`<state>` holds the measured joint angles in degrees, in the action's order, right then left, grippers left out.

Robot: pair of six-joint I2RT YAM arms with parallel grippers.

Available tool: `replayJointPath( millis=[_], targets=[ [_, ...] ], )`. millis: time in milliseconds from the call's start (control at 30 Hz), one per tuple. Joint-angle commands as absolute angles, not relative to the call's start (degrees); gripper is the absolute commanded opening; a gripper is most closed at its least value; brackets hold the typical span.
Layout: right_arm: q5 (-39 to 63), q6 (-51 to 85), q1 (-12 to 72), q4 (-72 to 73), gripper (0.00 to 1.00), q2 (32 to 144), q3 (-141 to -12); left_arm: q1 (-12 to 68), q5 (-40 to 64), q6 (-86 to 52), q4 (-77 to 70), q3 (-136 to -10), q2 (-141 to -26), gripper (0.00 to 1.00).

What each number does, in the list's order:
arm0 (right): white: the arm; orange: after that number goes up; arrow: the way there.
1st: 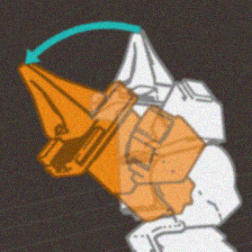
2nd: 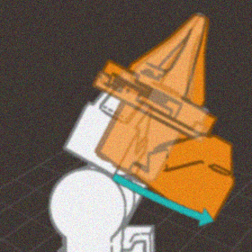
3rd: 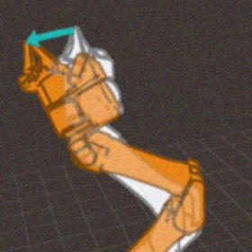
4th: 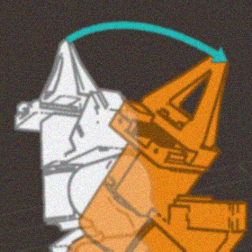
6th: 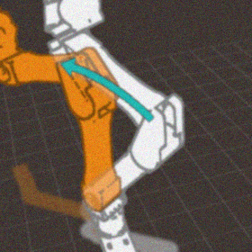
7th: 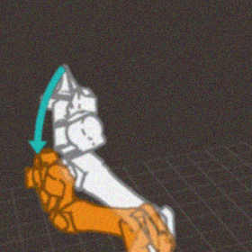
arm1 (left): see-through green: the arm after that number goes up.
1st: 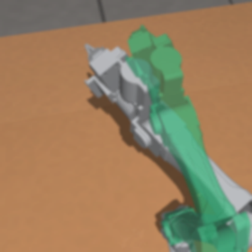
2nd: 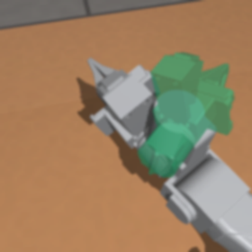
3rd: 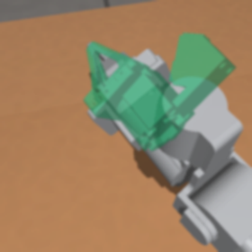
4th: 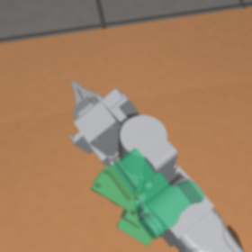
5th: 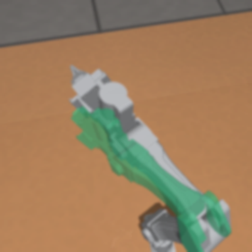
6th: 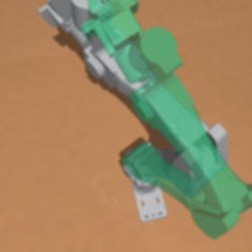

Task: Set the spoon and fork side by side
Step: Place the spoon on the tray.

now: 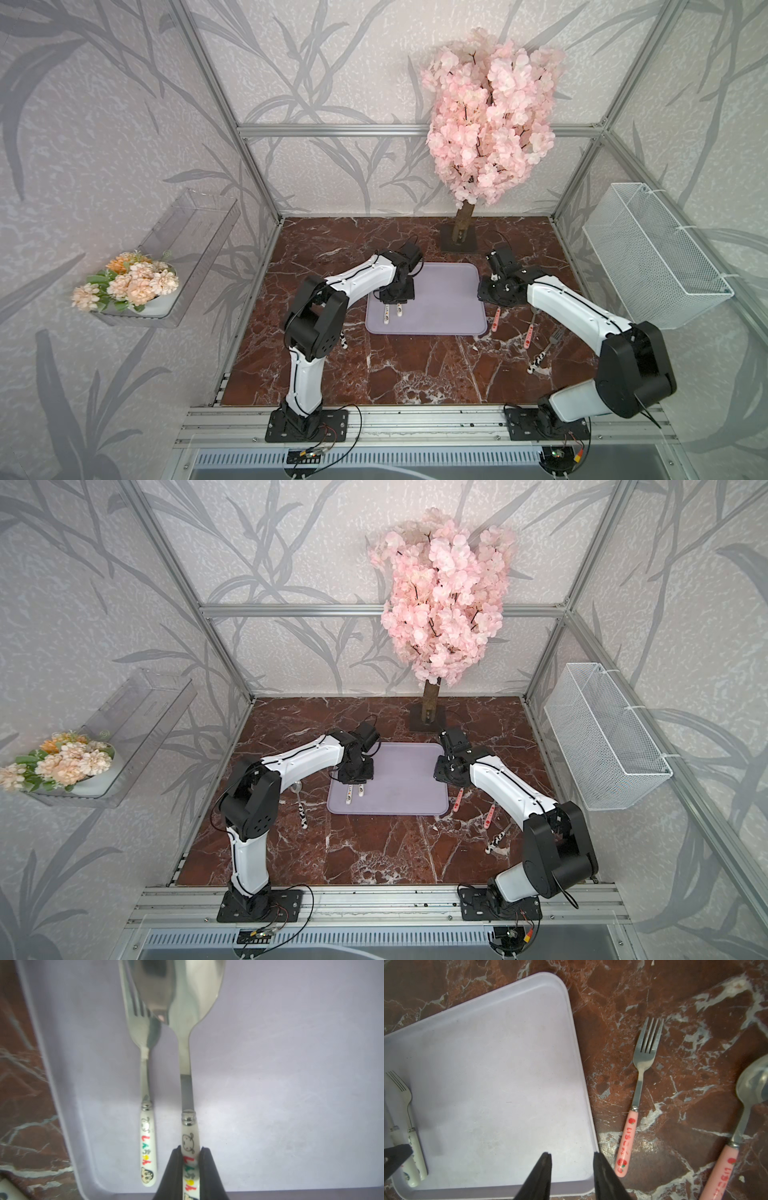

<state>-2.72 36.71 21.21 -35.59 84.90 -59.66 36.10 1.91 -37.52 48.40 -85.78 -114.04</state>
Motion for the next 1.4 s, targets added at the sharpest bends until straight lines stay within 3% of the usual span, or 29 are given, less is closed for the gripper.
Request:
replayJointPath(
  millis=[0, 1367],
  targets=[
    [-2.20, 36.08, 21.18, -35.40, 0.37, 83.67, -59.07, 37.07, 2.84, -38.05, 48.24, -86.28, -114.68, 0.00],
    [-1.40, 35.69, 21.17, -34.19, 0.37, 83.58, -58.10, 36.96, 0.49, -36.41, 50.29, -88.55, -121.05, 0.00]
  ],
)
